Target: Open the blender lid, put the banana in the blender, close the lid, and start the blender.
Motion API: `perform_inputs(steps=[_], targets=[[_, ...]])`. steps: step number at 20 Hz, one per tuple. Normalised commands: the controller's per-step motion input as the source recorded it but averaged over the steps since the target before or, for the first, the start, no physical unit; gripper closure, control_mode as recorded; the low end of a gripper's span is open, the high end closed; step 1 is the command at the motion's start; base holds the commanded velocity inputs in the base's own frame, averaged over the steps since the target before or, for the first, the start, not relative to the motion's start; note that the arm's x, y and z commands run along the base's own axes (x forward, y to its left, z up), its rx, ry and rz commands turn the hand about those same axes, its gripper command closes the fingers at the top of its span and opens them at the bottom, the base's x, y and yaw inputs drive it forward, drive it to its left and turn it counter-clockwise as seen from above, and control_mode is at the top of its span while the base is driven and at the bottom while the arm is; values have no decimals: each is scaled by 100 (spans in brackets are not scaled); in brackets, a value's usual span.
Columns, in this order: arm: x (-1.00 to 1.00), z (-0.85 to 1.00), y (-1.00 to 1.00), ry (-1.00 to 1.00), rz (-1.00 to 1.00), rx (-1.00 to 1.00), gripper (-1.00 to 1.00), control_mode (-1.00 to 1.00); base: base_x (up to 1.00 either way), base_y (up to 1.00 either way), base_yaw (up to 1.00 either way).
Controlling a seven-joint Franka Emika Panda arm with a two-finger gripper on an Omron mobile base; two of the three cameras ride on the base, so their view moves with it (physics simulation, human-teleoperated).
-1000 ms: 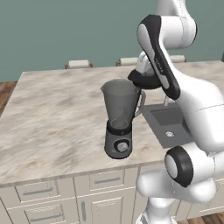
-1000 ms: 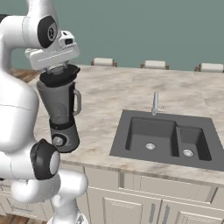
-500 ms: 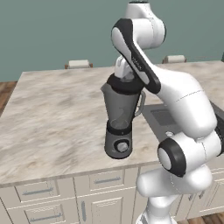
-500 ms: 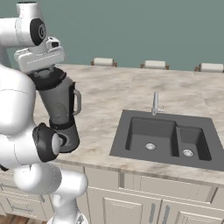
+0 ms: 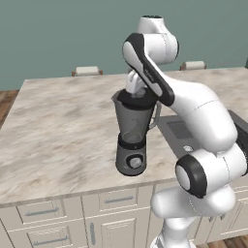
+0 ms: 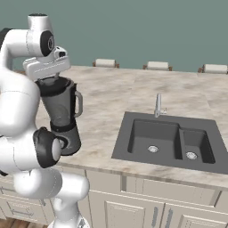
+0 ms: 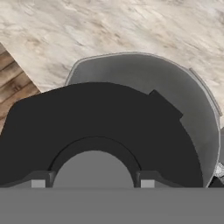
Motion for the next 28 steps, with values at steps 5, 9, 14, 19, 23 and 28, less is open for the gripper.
perform_inputs(steps=[5,9,14,19,23,28], targets=[[55,0,0,0,6,5,100,-100,0,0,0],[43,0,0,0,5,2,100,-100,0,0,0],[25,0,0,0,3,0,100,-100,0,0,0],[1,-24,2,0,1,0,100,-100,0,0,0],[-21,-22,17,0,0,0,100,-100,0,0,0],[-3,-14,22,0,0,0,100,-100,0,0,0]])
